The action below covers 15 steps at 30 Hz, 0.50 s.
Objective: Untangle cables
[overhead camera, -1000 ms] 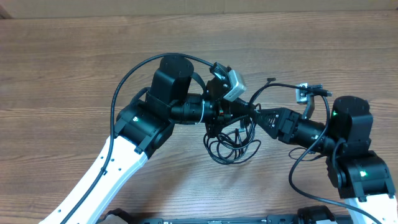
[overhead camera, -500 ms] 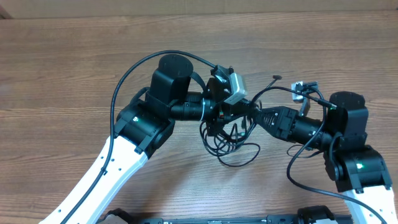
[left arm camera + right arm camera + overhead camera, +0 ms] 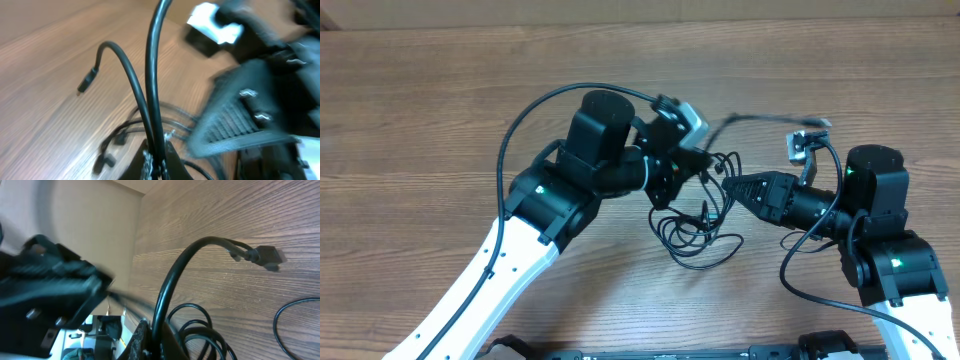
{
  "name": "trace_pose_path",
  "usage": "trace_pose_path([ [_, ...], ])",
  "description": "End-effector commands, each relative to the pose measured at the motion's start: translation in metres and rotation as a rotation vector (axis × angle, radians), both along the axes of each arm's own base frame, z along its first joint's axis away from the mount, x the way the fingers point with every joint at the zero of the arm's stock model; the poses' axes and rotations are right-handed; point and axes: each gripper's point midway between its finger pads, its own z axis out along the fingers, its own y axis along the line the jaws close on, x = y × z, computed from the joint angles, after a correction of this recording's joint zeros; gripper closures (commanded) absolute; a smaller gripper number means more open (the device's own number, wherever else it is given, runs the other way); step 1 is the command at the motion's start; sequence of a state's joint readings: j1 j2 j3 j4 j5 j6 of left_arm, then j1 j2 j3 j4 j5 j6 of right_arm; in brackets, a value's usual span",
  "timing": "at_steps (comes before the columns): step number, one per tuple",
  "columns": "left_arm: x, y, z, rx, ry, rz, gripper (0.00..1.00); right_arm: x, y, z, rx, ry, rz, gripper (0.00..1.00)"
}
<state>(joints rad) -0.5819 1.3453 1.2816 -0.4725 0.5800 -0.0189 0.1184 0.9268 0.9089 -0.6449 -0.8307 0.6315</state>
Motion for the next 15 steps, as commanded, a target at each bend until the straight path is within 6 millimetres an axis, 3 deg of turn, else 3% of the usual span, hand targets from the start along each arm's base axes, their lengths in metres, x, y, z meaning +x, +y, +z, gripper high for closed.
trace_pose_path([
  [1,0.039,0.037,-0.016,0.021,0.154,0.328,0.96,0.001,0.000,0.008,-0.001,-0.033,0.006,0.96],
  [15,0.070,0.114,-0.040,0.011,0.365,0.625,0.96,-0.003,0.003,0.010,-0.006,-0.062,0.046,0.96],
])
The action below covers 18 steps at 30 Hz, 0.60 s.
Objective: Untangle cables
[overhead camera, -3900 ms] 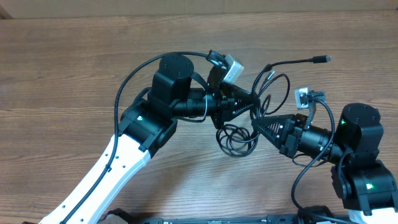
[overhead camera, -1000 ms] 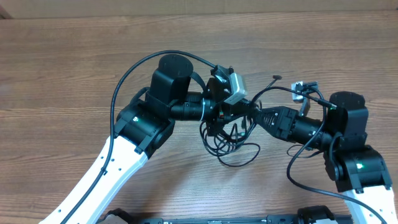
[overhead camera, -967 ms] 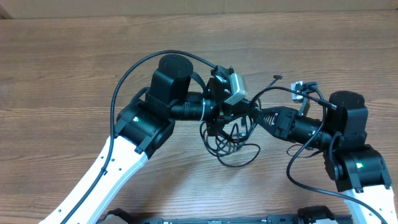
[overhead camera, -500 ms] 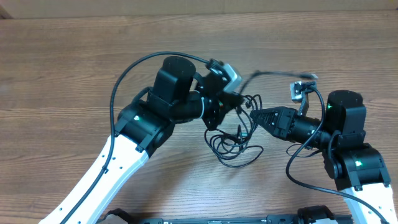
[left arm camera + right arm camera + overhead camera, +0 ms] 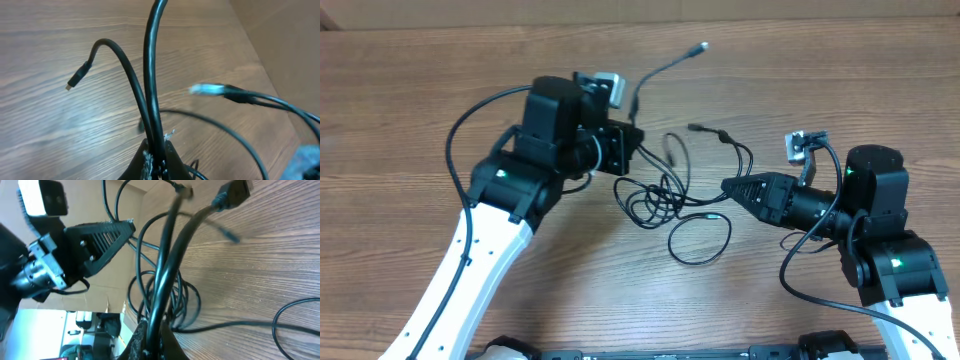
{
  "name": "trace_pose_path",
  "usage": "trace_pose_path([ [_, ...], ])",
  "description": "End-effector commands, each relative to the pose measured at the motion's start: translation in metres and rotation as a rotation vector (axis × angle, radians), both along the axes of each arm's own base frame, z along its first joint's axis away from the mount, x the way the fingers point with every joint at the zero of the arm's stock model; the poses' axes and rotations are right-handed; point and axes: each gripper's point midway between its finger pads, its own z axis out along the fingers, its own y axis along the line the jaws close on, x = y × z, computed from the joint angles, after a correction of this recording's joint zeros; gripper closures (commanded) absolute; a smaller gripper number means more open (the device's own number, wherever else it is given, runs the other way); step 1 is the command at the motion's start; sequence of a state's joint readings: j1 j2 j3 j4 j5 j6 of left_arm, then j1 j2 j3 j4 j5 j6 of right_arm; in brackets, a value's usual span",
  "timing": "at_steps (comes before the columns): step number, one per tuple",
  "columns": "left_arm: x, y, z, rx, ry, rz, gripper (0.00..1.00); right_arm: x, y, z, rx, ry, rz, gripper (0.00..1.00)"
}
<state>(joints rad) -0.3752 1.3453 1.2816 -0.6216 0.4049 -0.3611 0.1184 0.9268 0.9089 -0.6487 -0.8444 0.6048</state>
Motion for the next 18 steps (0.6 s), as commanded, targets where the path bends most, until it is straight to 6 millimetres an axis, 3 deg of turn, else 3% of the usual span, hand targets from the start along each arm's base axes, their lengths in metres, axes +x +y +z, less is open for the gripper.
trace_pose_path([
  [1,0.015,0.030,-0.005,0.009,0.033,0.128,0.96,-0.001,0.002,0.009,-0.002,-0.047,0.026,0.96],
  [10,0.026,0.074,-0.014,-0.016,0.115,0.288,0.96,-0.002,0.002,0.012,0.004,-0.056,0.032,0.96],
  [18,0.036,0.104,-0.014,0.024,0.076,0.327,0.96,-0.016,0.004,0.044,0.035,-0.209,0.057,0.96],
])
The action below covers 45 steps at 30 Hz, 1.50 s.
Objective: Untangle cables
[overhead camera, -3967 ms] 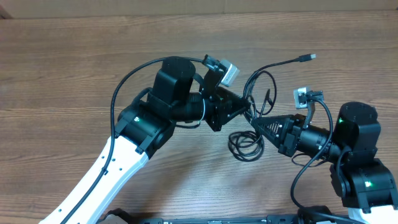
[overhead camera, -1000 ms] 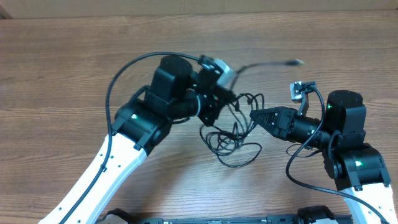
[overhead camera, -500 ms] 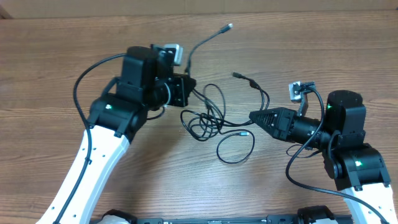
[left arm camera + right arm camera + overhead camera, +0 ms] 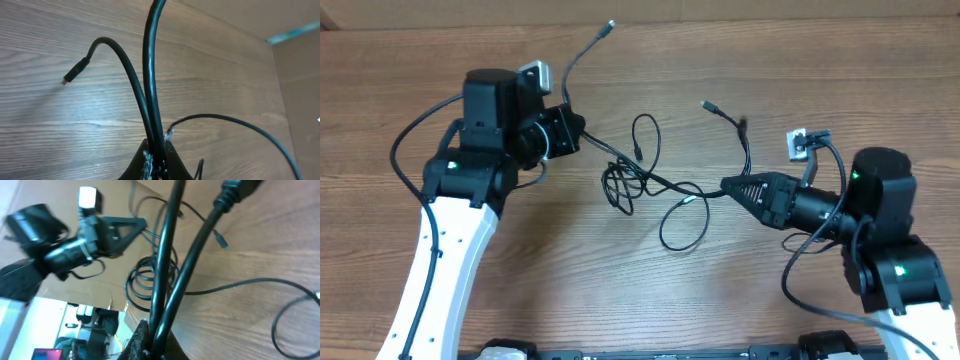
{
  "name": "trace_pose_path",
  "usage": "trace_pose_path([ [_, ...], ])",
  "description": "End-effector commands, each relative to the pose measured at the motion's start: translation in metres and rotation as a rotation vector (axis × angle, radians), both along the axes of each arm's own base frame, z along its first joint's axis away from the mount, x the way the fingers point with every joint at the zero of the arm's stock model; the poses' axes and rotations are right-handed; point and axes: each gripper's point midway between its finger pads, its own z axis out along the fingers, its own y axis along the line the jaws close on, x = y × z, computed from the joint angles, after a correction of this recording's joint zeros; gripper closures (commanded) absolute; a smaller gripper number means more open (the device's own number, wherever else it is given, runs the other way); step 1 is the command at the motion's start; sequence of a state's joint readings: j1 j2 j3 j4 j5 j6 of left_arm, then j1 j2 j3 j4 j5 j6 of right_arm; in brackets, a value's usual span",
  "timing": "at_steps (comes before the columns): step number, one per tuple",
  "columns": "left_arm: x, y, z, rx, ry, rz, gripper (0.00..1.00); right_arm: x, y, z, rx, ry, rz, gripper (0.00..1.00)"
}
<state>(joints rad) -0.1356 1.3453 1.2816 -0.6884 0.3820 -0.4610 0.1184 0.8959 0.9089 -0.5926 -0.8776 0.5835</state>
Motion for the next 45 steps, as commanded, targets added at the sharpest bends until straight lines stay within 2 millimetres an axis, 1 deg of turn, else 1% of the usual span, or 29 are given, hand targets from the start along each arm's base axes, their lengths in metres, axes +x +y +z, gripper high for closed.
trace_pose_path([
  [1,0.006,0.015,-0.001,0.079,-0.046,-0.009,0.96,-0.016,0.000,0.036,0.022,-0.159,0.022,0.96],
  [8,0.010,0.028,-0.004,0.153,-0.058,0.037,0.96,-0.035,-0.002,0.081,0.047,-0.393,0.020,0.96],
  [10,0.011,0.033,-0.006,0.177,-0.058,0.053,0.96,-0.037,-0.004,0.089,0.052,-0.433,0.009,0.96],
  [13,0.012,0.041,-0.009,0.214,-0.050,0.083,0.96,-0.033,-0.007,0.094,0.055,-0.444,-0.023,0.96],
  [16,0.012,0.053,-0.012,0.266,-0.040,0.132,0.96,-0.022,-0.015,0.093,0.049,-0.420,-0.108,0.96],
  [20,0.011,0.074,-0.017,0.341,-0.017,0.207,0.96,-0.008,-0.027,0.092,0.019,-0.420,-0.213,0.96],
  [24,0.010,0.091,-0.020,0.362,0.004,0.257,0.96,0.005,-0.041,0.088,-0.017,-0.411,-0.322,0.96],
  [25,0.009,0.099,-0.021,0.366,0.014,0.277,0.96,0.010,-0.048,0.084,-0.035,-0.397,-0.369,0.96],
  [29,0.007,0.120,-0.023,0.365,0.038,0.327,0.96,0.020,-0.065,0.072,-0.088,-0.353,-0.479,0.96],
  [30,0.006,0.127,-0.024,0.365,0.047,0.347,0.96,0.023,-0.073,0.066,-0.114,-0.332,-0.528,0.96],
  [33,0.004,0.135,-0.025,0.362,0.055,0.365,0.96,0.026,-0.084,0.056,-0.151,-0.296,-0.587,0.96],
  [35,0.005,0.135,-0.025,0.357,0.055,0.363,0.96,0.026,-0.088,0.050,-0.170,-0.274,-0.606,0.96],
  [37,0.005,0.134,-0.024,0.350,0.050,0.358,0.96,0.026,-0.090,0.044,-0.185,-0.253,-0.618,0.89],
  [38,0.006,0.134,-0.023,0.349,0.046,0.359,0.96,0.026,-0.092,0.041,-0.195,-0.238,-0.625,0.88],
  [39,0.008,0.134,-0.022,0.348,0.038,0.360,0.96,0.026,-0.094,0.035,-0.211,-0.216,-0.635,0.83],
  [40,0.009,0.133,-0.020,0.343,0.028,0.359,0.96,0.025,-0.096,0.028,-0.227,-0.191,-0.639,0.71],
  [41,0.011,0.132,-0.019,0.336,0.022,0.354,0.96,0.024,-0.096,0.024,-0.235,-0.174,-0.639,0.63],
  [42,0.013,0.127,-0.018,0.316,0.011,0.336,0.96,0.021,-0.097,0.016,-0.250,-0.142,-0.633,0.50],
  [45,0.016,0.115,-0.013,0.264,-0.011,0.290,0.96,0.016,-0.096,0.001,-0.274,-0.083,-0.616,0.30],
])
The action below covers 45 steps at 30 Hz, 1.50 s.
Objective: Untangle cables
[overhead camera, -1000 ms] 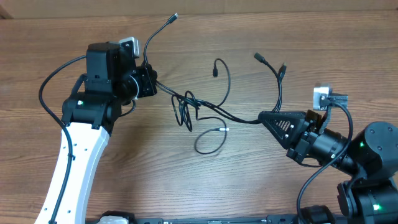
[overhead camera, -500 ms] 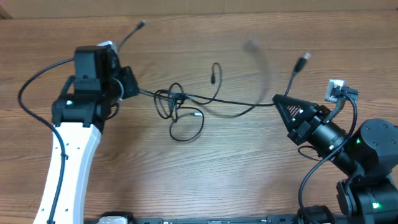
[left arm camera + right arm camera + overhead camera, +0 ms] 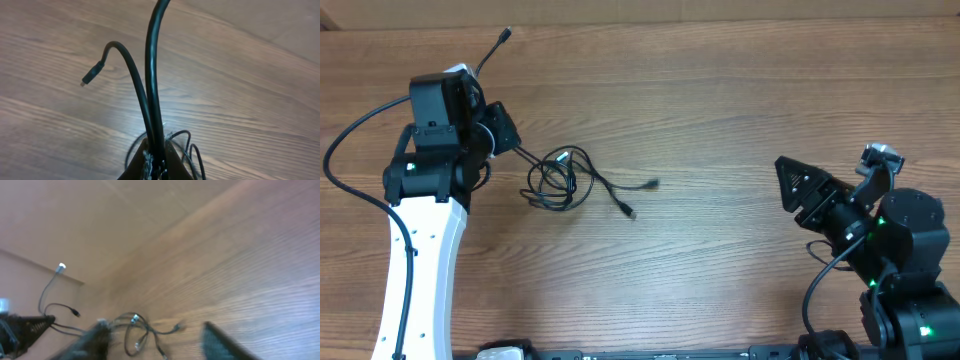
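Observation:
A bundle of thin black cables [image 3: 558, 178] lies loosely coiled on the wooden table left of centre, with two free plug ends [image 3: 653, 184] trailing to its right. My left gripper [image 3: 502, 137] is shut on two strands of black cable [image 3: 150, 90] just left of the coil. One strand arcs up to a small plug [image 3: 91, 78] and another plug end [image 3: 507, 33] reaches the table's far edge. My right gripper [image 3: 792, 188] is open and holds nothing, far to the right of the coil [image 3: 142, 330]; its fingers [image 3: 224, 341] are blurred.
The wooden table [image 3: 720, 90] fills the overhead view. A tan wall or board [image 3: 125, 210] rises behind the table's far edge in the right wrist view. The arms' own black supply cables [image 3: 350, 150] loop beside each arm.
My right gripper was shut on cables near the table's middle; now it is open, empty and further right. My left gripper has moved further left, and the coil lies further left with it.
Both grippers were shut on cables close together over the tangle at the table's middle. At each later moment the left gripper stood further left and the cables stretched out between the two. Now the right gripper has let go and the coil lies by the left gripper.

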{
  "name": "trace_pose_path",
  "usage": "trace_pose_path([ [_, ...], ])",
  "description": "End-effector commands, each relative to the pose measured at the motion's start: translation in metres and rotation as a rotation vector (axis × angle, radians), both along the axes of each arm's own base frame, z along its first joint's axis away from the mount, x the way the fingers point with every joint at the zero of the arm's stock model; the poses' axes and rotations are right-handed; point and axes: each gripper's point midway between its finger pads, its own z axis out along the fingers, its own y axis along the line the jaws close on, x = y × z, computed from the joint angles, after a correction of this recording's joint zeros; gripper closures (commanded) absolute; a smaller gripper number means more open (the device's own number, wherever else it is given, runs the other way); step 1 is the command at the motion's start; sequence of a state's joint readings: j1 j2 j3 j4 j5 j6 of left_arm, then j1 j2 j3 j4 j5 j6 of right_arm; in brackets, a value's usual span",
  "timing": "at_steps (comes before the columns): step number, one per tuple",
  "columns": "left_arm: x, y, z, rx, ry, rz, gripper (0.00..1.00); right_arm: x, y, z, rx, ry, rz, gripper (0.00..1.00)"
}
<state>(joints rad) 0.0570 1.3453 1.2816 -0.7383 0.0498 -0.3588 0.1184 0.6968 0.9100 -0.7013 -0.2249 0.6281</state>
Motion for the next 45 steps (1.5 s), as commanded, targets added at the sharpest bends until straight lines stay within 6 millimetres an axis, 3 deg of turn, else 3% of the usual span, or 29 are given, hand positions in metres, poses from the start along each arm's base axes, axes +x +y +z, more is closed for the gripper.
trace_pose_path([
  [1,0.007,-0.025,0.010,-0.088,-0.052,-0.123,0.96,-0.005,-0.003,-0.005,-0.017,0.039,-0.011,0.22],
  [4,0.011,-0.053,0.025,-0.197,-0.115,-0.250,0.96,-0.011,0.003,-0.012,-0.002,0.080,0.030,0.14],
  [10,0.008,-0.126,0.077,-0.383,-0.303,-0.599,0.96,-0.027,0.033,-0.009,0.087,0.102,0.202,0.00],
  [18,-0.028,-0.219,0.127,-0.465,-0.481,-0.978,0.96,-0.042,0.055,-0.001,0.176,0.120,0.342,0.00],
  [20,-0.036,-0.231,0.139,-0.478,-0.532,-1.048,0.96,-0.042,0.055,-0.002,0.199,0.137,0.327,0.00],
  [25,-0.046,-0.244,0.170,-0.591,-0.588,-1.081,0.96,-0.035,0.056,-0.005,0.279,0.204,0.280,0.00],
  [31,-0.056,-0.253,0.190,-0.637,-0.639,-1.126,0.96,-0.024,0.064,-0.011,0.348,0.277,0.285,0.00],
  [38,-0.072,-0.273,0.195,-0.652,-0.656,-1.195,0.96,-0.008,0.082,0.002,0.413,0.246,0.407,0.00],
  [45,-0.076,-0.284,0.199,-0.651,-0.678,-1.193,0.96,0.000,0.092,-0.019,0.476,0.379,0.440,0.00],
])
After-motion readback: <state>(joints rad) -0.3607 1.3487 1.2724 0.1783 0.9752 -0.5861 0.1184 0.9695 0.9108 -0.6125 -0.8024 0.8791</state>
